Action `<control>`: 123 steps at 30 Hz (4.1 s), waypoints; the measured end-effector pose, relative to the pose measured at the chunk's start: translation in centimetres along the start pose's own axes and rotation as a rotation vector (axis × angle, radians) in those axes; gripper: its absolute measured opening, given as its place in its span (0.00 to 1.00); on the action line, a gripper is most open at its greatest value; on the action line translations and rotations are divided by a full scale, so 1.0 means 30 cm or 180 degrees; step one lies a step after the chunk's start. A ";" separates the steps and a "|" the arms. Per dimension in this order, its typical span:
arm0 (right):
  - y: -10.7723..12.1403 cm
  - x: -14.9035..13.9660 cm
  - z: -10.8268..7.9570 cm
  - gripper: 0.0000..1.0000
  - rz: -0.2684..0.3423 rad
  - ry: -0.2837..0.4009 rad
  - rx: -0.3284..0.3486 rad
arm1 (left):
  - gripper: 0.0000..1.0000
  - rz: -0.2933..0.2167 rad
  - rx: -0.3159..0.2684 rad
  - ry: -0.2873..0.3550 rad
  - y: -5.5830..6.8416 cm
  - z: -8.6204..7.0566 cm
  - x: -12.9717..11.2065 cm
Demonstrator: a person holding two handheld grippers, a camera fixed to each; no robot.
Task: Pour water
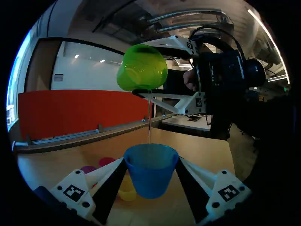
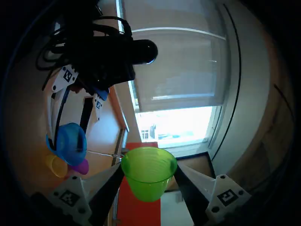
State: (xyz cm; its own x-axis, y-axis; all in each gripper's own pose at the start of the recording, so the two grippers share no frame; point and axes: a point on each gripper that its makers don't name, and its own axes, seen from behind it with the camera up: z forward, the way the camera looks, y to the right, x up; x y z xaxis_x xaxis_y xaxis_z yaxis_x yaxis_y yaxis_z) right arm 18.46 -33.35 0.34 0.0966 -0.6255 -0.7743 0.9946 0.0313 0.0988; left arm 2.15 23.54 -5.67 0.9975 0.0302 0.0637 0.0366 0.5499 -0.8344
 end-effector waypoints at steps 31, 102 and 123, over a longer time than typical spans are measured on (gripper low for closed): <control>0.027 0.010 0.006 0.90 -0.0317 0.0003 -0.0088 | 0.87 -0.0005 0.0015 0.0005 -0.004 -0.006 0.003; -0.112 -0.042 -0.047 0.91 0.4155 0.0121 0.0328 | 0.87 0.0051 0.0120 -0.0090 -0.034 -0.030 0.000; -0.275 -0.126 -0.102 0.91 0.4503 -0.0262 0.0638 | 0.87 0.0190 0.0164 -0.0624 -0.065 -0.025 -0.135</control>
State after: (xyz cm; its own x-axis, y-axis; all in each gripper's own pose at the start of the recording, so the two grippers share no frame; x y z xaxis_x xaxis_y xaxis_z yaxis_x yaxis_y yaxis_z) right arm 10.01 -28.87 0.54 0.9751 -0.2045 0.0852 0.0427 0.5510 0.8334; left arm -1.92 21.72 -4.69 0.9668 0.2230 0.1243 -0.0304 0.5841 -0.8111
